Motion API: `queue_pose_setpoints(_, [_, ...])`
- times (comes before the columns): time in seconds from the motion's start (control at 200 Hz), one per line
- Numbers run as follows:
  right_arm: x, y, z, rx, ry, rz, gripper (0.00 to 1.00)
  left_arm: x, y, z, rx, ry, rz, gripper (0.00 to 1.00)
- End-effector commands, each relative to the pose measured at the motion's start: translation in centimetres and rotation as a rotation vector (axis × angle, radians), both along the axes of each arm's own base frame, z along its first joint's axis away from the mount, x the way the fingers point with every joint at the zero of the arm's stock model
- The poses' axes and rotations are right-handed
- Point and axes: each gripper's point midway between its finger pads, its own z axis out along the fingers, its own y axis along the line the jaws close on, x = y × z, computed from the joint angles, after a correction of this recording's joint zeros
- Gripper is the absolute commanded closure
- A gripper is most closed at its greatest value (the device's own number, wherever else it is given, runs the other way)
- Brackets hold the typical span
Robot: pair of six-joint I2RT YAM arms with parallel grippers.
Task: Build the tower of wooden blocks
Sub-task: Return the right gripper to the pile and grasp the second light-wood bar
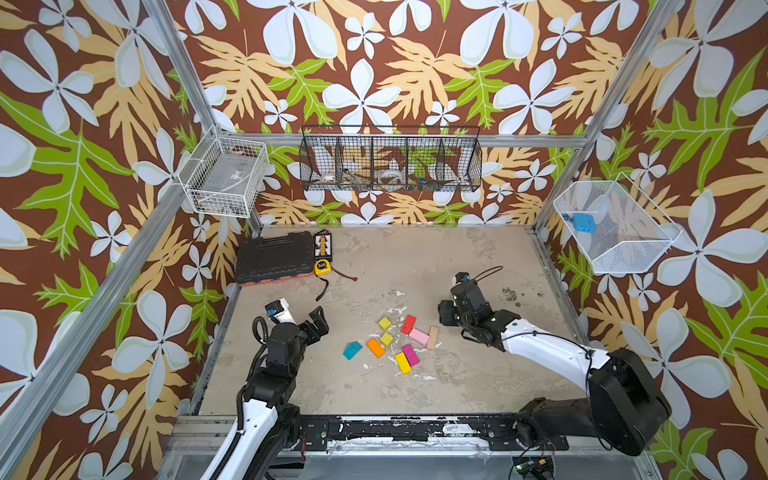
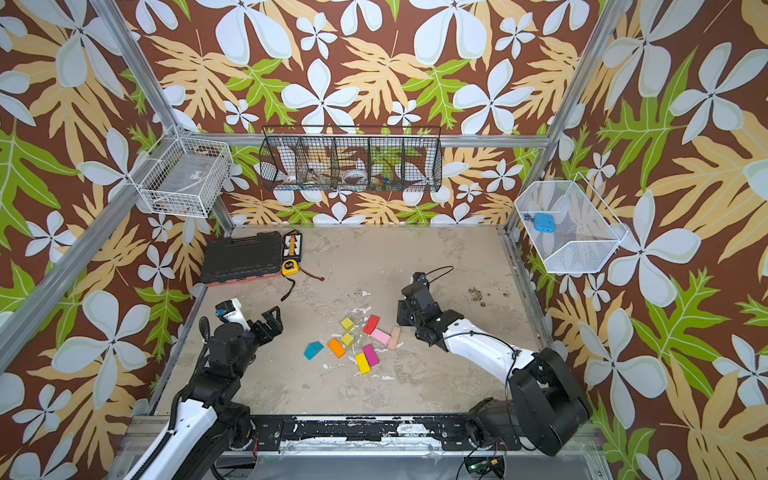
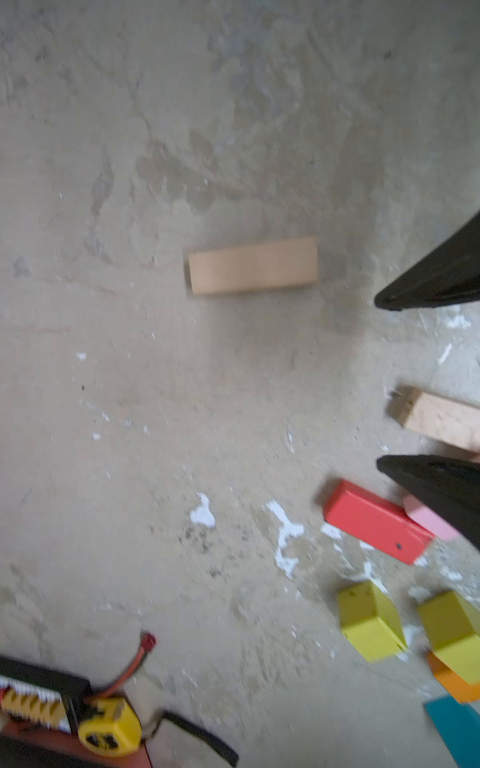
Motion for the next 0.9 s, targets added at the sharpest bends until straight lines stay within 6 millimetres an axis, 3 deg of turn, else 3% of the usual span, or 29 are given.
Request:
queue_pose_setpoints(0.0, [-1.8, 0.9, -0.4, 0.066, -0.021, -0.055, 0.41, 0.1, 0.1, 0.7, -0.004, -0.016, 0.006, 0.00])
queue_pose_setpoints(0.16, [-5.4, 0.7, -2.5, 0.107, -0.024, -0.080, 0.38, 0.0, -0.1, 0.8, -0.006, -0.021, -0.002, 0.00])
queue_pose_setpoints(0.315, [-6.8, 0.4, -3.6, 0.132, -0.011, -0.079, 0.34, -0.1, 0.1, 1.0, -0.010, -0.034, 0.003, 0.00])
queue_pose_setpoints(0.896, [-6.1, 3.1, -7.9, -0.088, 0.123, 0.026, 0.33, -0.3, 0.2, 1.0, -0.011, -0.039, 0.008, 0.00])
